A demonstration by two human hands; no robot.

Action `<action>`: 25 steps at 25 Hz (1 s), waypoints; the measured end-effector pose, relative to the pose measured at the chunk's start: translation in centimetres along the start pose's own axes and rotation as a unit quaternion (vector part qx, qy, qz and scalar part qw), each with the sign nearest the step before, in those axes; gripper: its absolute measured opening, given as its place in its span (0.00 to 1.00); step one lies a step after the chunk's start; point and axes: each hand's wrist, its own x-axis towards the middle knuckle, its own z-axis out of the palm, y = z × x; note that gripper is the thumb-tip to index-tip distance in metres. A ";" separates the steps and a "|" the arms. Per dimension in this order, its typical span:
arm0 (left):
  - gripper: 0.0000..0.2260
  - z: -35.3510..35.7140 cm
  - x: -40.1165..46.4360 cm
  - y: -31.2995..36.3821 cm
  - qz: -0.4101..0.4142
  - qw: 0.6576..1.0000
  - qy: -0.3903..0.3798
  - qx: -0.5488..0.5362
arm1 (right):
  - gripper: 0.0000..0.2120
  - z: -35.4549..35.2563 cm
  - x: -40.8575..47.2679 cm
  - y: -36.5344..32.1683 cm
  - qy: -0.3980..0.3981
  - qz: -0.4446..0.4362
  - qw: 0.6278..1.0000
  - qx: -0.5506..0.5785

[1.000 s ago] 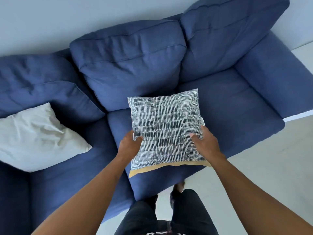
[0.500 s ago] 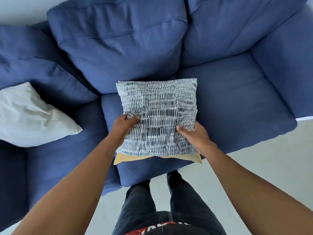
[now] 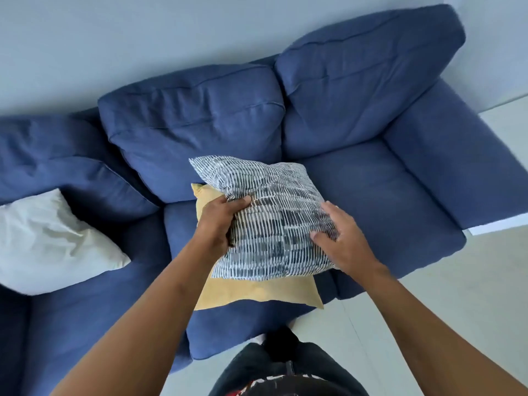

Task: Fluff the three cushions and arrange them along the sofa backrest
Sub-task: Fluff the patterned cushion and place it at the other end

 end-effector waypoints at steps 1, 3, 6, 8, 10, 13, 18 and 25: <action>0.06 1.2 -0.2 0.8 0.004 1.000 -0.012 -0.007 | 0.41 -0.4 -0.9 -0.8 -0.028 -0.033 0.999 -0.026; 0.10 3.4 -0.8 1.9 0.001 0.999 -0.031 -0.034 | 0.51 -0.2 -2.5 -2.4 -0.068 -0.085 0.986 -0.129; 0.13 5.8 -2.2 2.9 -0.009 0.995 -0.070 -0.069 | 0.46 0.7 -3.6 -4.3 0.052 -0.143 0.972 -0.178; 0.11 6.0 -3.0 3.6 0.017 0.992 -0.109 -0.063 | 0.23 0.1 -3.6 -5.3 0.161 -0.163 0.970 -0.079; 0.08 4.7 -3.2 4.6 0.053 0.988 -0.143 -0.036 | 0.07 -1.8 -3.4 -6.1 0.196 -0.138 0.971 0.024; 0.07 1.4 -2.2 5.4 0.092 0.991 -0.099 -0.016 | 0.13 -5.6 -2.8 -6.8 0.189 -0.056 0.958 0.210; 0.21 -0.2 -0.6 5.2 0.115 0.992 -0.048 0.033 | 0.11 -12.7 -3.0 -6.4 0.118 -0.030 0.914 0.386; 0.19 8.3 -1.1 4.7 0.135 0.953 -0.249 0.104 | 0.11 -18.6 -0.3 -2.7 0.149 -0.017 0.898 0.414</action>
